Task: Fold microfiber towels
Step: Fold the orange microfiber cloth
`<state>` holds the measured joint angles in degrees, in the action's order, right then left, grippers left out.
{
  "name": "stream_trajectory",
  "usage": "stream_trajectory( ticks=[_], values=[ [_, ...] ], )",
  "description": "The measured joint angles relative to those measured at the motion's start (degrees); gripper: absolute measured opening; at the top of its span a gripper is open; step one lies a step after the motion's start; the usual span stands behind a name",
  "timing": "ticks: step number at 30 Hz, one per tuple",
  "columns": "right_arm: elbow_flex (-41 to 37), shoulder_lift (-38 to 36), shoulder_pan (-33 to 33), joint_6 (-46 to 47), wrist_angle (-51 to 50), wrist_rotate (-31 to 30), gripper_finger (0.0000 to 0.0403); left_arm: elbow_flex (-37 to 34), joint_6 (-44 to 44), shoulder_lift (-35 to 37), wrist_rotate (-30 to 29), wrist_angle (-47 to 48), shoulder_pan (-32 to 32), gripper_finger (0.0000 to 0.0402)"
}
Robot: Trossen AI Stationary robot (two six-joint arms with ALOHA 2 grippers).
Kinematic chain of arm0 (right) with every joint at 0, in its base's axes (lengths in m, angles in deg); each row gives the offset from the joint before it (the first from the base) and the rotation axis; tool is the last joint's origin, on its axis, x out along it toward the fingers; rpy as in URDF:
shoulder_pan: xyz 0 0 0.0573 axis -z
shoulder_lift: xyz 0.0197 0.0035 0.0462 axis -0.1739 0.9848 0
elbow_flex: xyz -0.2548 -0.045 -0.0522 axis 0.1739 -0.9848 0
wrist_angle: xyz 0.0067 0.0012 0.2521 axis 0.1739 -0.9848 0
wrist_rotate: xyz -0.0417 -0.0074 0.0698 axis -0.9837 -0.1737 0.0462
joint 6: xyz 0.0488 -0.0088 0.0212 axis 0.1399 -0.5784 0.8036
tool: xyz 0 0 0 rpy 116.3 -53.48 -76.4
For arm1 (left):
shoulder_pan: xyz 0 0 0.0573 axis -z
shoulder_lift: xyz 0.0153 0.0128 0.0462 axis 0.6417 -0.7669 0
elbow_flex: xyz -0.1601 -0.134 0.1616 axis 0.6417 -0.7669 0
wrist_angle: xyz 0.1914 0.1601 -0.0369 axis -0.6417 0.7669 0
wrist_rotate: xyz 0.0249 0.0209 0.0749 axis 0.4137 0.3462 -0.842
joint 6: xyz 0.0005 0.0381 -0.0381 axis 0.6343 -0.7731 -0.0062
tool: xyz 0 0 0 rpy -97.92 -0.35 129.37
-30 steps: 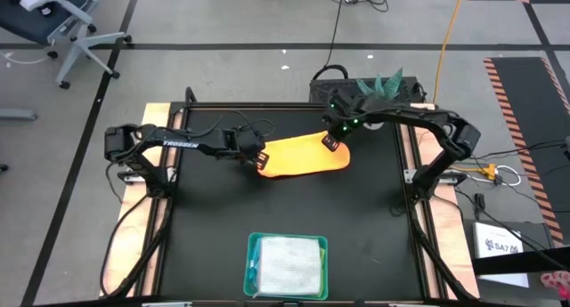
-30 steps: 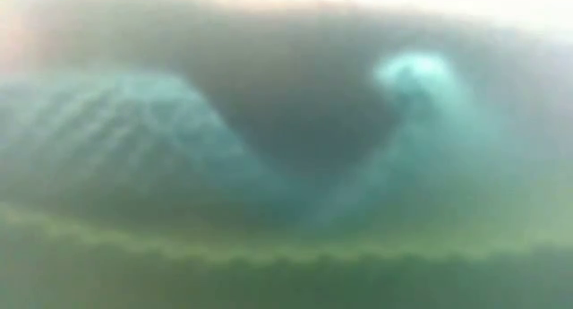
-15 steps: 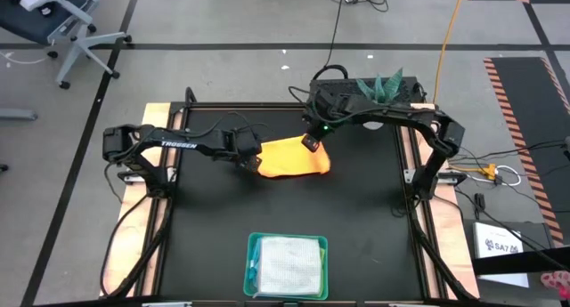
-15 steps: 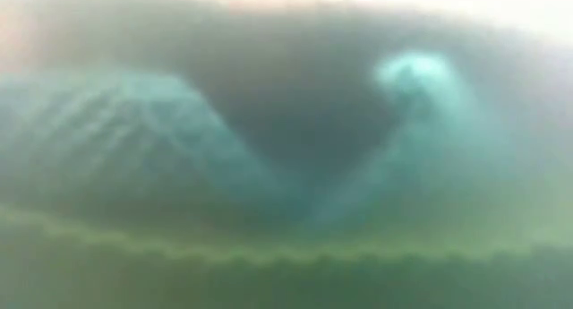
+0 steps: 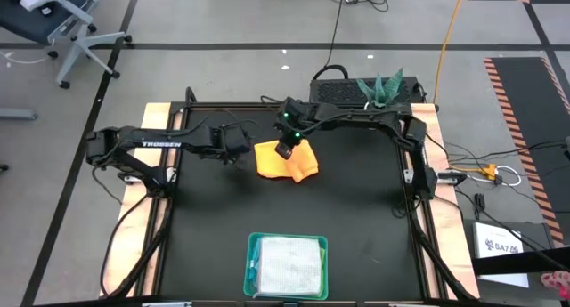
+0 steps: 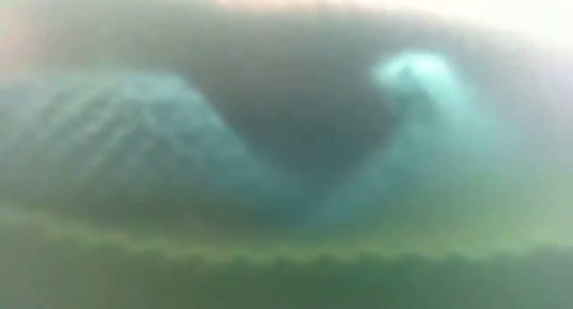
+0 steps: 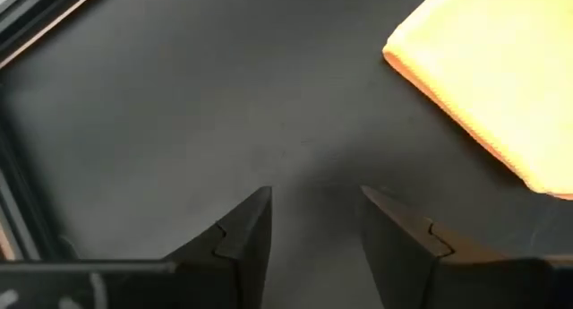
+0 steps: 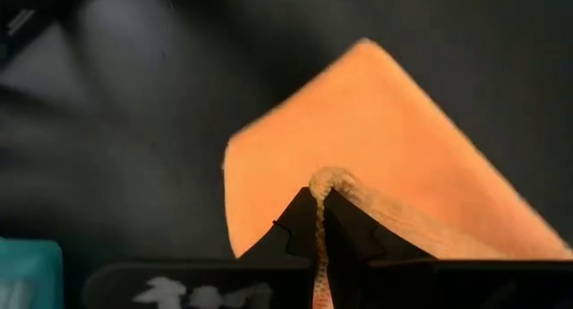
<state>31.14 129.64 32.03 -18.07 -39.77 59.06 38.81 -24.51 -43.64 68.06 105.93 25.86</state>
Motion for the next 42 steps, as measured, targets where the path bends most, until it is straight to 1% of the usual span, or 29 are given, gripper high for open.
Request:
stream_trajectory(
  ticks=[6,14,28,33,40,42],
  values=[
    [7.37,3.85,-0.21,-0.26,-0.04,0.17,0.0000,0.00,-0.04,0.11,0.01,1.20,0.02,0.0165],
    [11.75,3.82,0.65,-0.32,-0.27,0.21,0.0000,0.00,-1.27,0.11,-2.22,1.64,0.00,0.0165],
    [11.64,3.87,0.75,-2.05,1.69,0.18,0.0000,0.00,0.18,0.11,-1.81,1.58,0.00,0.0165],
    [8.23,3.84,0.75,-1.51,4.36,1.50,0.0000,0.00,0.55,0.11,-1.70,1.57,0.00,0.0165],
    [2.28,3.85,0.75,0.07,14.35,1.54,0.0000,0.00,1.40,0.09,-1.65,1.57,0.00,0.0165],
    [1.14,3.84,0.77,0.11,15.77,1.55,0.0000,0.00,1.45,0.09,-1.44,1.57,0.00,0.0165]
  ],
)
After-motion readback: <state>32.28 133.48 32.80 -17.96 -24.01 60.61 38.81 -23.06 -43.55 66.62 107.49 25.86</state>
